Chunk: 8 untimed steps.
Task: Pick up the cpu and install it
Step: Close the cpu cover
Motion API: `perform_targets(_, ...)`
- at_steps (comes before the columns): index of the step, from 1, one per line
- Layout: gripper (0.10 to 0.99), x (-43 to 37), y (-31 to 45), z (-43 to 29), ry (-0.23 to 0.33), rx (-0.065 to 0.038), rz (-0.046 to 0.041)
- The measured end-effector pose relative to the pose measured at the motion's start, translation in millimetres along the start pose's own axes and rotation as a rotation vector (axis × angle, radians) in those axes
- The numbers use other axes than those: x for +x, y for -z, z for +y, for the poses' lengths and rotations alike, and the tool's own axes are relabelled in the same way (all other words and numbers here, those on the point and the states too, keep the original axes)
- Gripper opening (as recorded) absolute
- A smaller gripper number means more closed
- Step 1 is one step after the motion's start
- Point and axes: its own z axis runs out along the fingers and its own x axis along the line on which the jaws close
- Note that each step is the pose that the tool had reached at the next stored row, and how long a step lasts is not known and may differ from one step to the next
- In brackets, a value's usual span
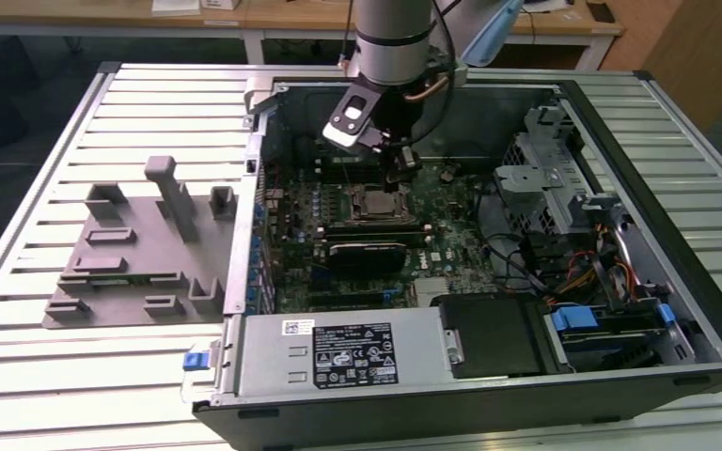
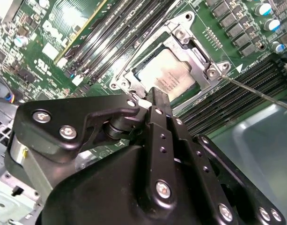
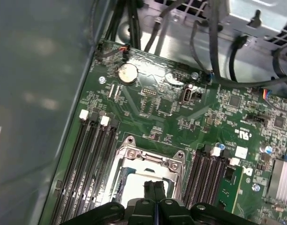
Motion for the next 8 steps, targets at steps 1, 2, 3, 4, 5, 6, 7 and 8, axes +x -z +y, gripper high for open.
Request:
perform_targets(1, 0.106, 0.0, -0.1, 0.0, 0.011, -0.001, 0.0007)
perform_targets(2, 0.106, 0.0, -0.1, -0.1, 0.022, -0.002, 0.0013)
perform_targets(3, 0.106, 0.0, -0.1, -0.1, 0.033, -0.003, 0.002)
perform_targets(4, 0.106, 0.1, -0.2, -0.2, 0.045, -0.004, 0.0028)
perform_targets(5, 0.106, 0.1, -0.2, -0.2, 0.058, -0.005, 0.0037)
perform_targets(6, 0.106, 0.1, -0.3, -0.3, 0.07, -0.006, 0.0044)
perform_targets(7, 0.106, 0.2, -0.4, -0.4, 0.082, -0.007, 0.0052)
perform_targets(8, 0.106, 0.2, -0.4, -0.5, 0.095, -0.008, 0.006)
